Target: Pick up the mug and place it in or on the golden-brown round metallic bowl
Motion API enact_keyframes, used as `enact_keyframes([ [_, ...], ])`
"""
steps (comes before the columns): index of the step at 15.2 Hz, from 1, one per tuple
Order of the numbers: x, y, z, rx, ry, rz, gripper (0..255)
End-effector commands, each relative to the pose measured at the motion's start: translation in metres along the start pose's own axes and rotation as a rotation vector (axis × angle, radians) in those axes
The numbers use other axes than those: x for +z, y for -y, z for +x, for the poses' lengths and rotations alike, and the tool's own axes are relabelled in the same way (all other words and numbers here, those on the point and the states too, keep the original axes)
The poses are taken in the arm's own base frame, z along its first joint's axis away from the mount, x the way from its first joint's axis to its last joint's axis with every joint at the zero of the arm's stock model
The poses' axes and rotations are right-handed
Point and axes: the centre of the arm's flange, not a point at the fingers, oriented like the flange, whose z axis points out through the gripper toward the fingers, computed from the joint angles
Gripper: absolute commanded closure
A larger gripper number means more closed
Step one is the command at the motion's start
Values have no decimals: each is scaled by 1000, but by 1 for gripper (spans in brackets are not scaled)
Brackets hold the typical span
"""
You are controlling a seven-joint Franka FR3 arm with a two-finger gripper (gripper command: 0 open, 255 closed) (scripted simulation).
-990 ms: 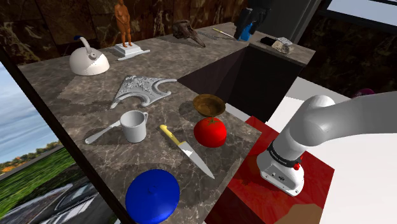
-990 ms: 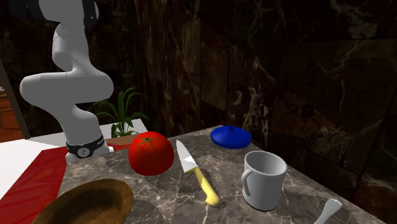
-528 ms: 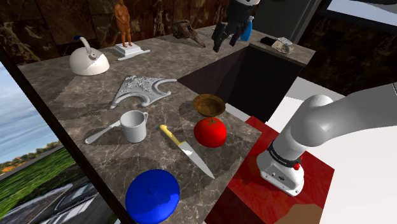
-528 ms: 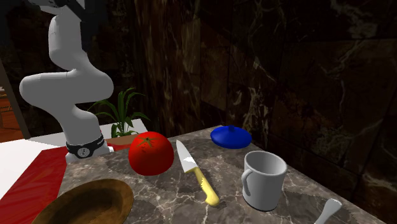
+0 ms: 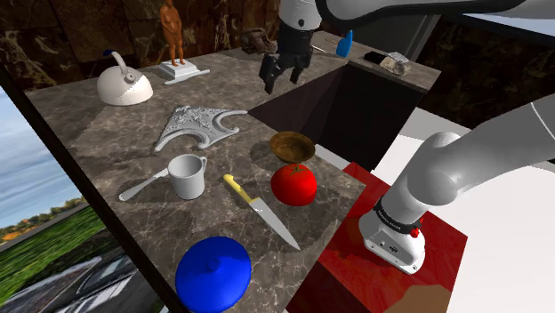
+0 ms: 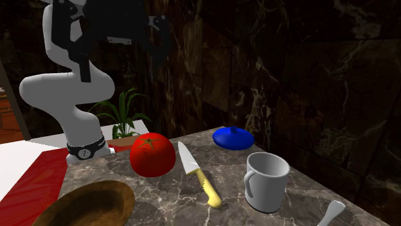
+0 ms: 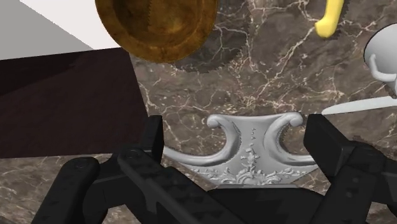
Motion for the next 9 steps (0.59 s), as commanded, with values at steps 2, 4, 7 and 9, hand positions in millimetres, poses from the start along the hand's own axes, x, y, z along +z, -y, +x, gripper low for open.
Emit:
enact_keyframes([
  [2,19,38,4,-6,17,3,0],
  [4,31,61,9,-11,28,4,0],
  [7,49,96,15,-18,44,7,0],
  [9,61,119,19,-23,55,8,0],
])
